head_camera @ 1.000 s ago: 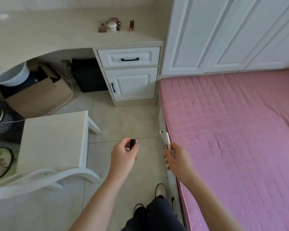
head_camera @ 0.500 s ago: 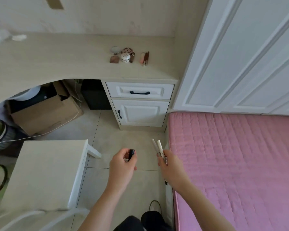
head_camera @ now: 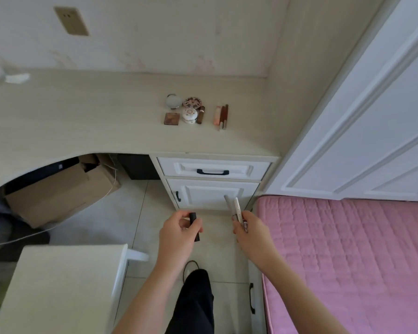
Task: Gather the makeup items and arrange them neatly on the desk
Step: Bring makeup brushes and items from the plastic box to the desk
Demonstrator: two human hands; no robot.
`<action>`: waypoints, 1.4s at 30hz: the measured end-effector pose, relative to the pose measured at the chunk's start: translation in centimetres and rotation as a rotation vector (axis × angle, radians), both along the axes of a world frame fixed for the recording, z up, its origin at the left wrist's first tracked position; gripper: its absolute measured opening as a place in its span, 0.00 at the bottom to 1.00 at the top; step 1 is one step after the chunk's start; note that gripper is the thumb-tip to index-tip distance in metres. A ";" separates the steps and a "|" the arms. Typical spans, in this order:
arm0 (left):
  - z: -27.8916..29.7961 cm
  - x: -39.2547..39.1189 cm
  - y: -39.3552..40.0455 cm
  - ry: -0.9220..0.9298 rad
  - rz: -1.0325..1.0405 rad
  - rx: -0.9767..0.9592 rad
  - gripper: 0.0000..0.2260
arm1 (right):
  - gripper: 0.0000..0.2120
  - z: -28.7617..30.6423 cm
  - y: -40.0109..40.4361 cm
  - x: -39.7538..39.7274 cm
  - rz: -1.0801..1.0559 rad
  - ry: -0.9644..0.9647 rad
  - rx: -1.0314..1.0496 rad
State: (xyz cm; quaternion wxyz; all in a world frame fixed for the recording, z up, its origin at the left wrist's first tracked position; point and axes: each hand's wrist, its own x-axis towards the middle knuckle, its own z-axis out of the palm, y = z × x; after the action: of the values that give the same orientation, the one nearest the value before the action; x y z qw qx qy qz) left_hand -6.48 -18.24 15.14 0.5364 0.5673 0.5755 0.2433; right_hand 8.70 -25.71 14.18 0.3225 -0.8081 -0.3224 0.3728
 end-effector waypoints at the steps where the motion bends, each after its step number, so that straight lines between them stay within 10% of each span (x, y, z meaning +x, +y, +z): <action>1: 0.0 0.3 1.8 0.000 -0.021 0.002 0.02 | 0.07 0.1 1.6 0.3 -0.021 0.006 -0.001; 42: -6.8 28.9 35.9 0.442 -0.373 -0.019 0.04 | 0.10 -5.0 37.6 23.2 -0.225 0.230 -0.273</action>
State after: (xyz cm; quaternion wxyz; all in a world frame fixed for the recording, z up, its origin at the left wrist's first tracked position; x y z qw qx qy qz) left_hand 22.40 17.68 8.32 0.4388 0.6977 0.5663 0.0054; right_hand 31.95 11.86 9.16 0.2841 -0.8274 -0.1377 0.4644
